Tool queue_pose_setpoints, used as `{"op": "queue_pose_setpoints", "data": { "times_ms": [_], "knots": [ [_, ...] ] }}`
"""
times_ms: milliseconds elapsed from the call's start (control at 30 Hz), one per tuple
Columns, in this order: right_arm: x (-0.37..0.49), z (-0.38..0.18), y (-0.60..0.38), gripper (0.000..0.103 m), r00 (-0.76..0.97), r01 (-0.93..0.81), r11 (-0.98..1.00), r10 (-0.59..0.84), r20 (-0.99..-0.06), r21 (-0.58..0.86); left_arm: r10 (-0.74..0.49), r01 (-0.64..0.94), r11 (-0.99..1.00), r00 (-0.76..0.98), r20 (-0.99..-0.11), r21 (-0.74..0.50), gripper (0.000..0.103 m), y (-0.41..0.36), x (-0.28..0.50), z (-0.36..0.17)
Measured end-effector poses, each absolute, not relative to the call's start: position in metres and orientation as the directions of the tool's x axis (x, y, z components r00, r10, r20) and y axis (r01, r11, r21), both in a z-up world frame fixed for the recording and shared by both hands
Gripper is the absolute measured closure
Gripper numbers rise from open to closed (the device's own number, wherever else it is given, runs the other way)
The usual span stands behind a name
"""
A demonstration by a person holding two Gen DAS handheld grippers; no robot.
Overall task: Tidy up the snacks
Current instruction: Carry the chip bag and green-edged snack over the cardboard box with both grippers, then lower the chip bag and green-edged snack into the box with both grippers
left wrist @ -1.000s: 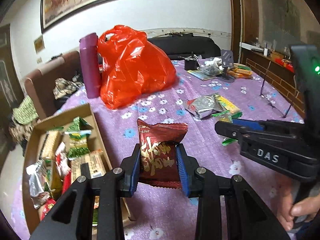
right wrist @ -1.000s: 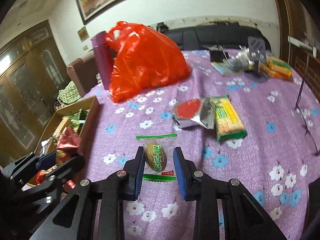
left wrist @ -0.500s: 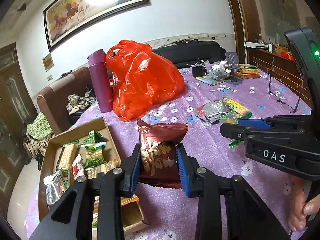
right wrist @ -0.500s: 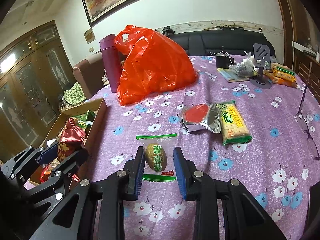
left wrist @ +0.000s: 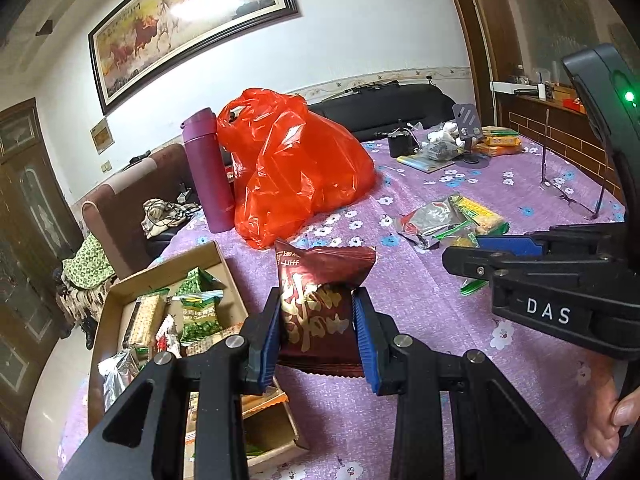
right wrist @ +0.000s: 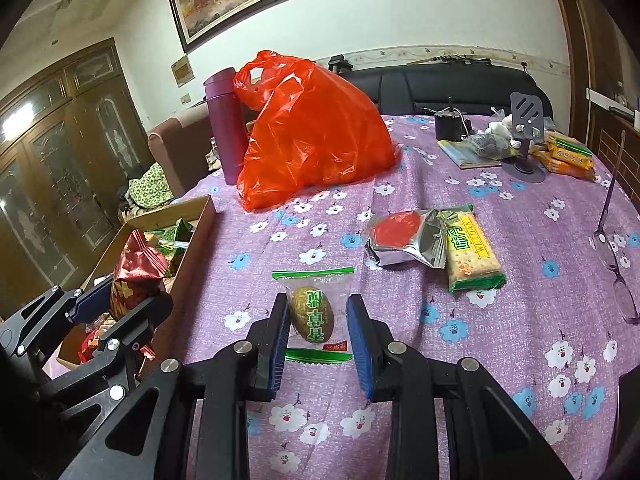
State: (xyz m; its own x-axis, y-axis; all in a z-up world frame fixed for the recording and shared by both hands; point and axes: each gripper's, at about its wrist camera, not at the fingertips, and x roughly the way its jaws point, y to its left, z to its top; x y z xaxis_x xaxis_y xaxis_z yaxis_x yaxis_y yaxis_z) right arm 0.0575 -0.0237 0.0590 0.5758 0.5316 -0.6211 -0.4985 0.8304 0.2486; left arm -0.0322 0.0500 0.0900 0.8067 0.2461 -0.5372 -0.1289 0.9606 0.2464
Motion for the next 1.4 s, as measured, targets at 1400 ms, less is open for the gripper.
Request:
{"op": "queue_pose_setpoints", "data": {
  "times_ms": [1400],
  "knots": [
    [0.005, 0.085, 0.091, 0.071, 0.417, -0.681, 0.683, 0.658, -0.626, 0.263, 0.32, -0.382, 0.924, 0.746, -0.584, 0.017, 0.069, 0.214, -0.081, 0.097]
  ]
}}
